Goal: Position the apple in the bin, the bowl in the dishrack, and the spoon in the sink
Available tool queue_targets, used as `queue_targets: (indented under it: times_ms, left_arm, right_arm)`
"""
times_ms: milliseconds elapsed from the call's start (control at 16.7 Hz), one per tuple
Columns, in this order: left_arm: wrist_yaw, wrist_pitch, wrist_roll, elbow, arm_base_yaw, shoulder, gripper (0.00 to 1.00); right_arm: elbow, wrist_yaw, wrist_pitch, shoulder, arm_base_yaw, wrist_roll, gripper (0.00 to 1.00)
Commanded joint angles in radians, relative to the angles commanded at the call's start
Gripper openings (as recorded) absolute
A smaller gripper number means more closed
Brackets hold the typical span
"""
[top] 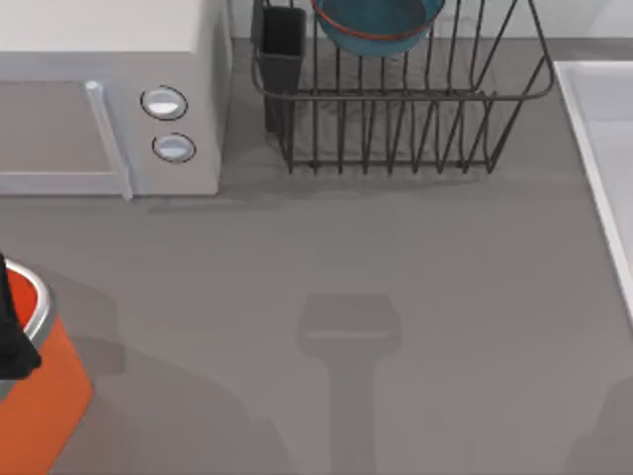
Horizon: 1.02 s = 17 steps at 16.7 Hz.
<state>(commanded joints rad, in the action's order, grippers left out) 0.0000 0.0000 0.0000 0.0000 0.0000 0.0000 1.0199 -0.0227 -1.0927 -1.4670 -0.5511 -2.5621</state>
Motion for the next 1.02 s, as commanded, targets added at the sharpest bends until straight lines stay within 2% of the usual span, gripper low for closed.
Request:
queue_targets:
  times_ms: [360, 540, 780, 1020]
  left_arm:
    - [0.0, 0.0, 0.0, 0.0, 0.0, 0.0, 1.0]
    - [0.0, 0.0, 0.0, 0.0, 0.0, 0.0, 1.0]
    - [0.0, 0.0, 0.0, 0.0, 0.0, 0.0, 1.0]
    - [0.0, 0.0, 0.0, 0.0, 0.0, 0.0, 1.0]
  right_arm:
    - [0.015, -0.001, -0.012, -0.008, 0.0, 0.005, 0.0]
    - [0.11, -0.002, -0.052, -0.092, 0.018, 0.019, 0.0]
    - [0.386, -0.007, -0.154, -0.301, 0.073, 0.062, 0.0]
    - [0.811, -0.012, -0.287, -0.575, 0.155, 0.136, 0.0]
